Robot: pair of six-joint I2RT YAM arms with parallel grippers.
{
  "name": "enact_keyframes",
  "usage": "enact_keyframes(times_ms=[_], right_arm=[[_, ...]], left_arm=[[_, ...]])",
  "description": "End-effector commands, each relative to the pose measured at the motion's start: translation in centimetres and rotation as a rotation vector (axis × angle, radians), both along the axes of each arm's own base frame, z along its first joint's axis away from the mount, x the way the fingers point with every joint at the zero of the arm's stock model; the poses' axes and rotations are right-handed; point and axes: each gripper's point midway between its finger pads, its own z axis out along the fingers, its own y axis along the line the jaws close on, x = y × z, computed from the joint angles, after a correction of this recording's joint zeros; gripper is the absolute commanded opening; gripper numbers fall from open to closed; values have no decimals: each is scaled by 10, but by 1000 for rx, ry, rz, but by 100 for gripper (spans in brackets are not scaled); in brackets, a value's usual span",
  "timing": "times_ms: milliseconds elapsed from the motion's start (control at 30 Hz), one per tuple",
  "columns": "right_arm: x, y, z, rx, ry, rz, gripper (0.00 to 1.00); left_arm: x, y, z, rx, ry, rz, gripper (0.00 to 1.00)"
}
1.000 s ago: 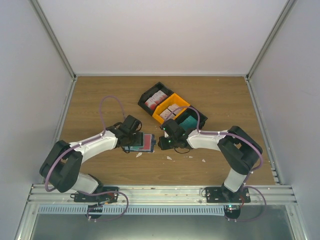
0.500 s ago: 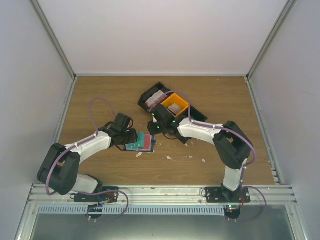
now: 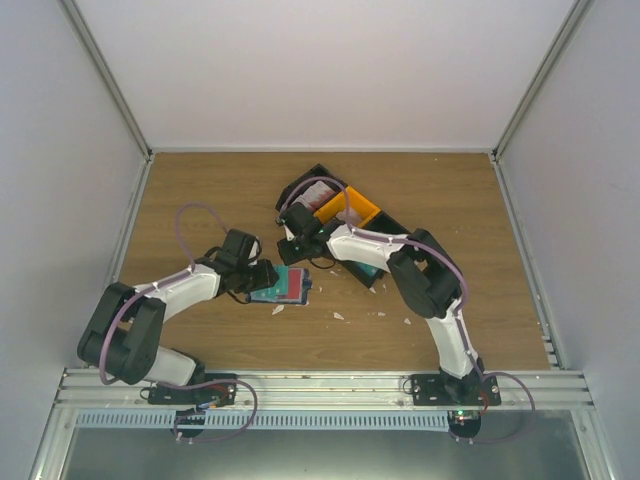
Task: Put the credit cards into the card holder
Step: Insert the credit card into the card holder.
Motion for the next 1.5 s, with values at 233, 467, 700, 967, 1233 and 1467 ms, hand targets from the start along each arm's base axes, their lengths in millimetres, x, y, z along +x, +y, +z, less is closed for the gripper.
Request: enact_keyframes(times_ms=[233, 467, 700, 967, 1233, 1467], right_arm=[[-11, 0, -28, -120, 31, 115, 20], [-28, -2, -25, -113, 48, 222, 21], [-38, 1, -16, -80, 52, 286, 22], [-27, -7, -2, -102, 8, 206, 23], [-12, -33, 40, -55, -84, -40, 27], [-42, -60, 31, -8, -2, -120, 28]], left_arm=[[-3, -1, -14, -6, 30, -19, 45], [-7, 2, -24, 5, 54, -18, 44], [-10, 4, -30, 13, 69, -17, 43], [-14, 0, -29, -7, 74, -41, 41], [-21, -10, -31, -66, 97, -76, 41], [-23, -23, -30, -135, 103, -116, 41]])
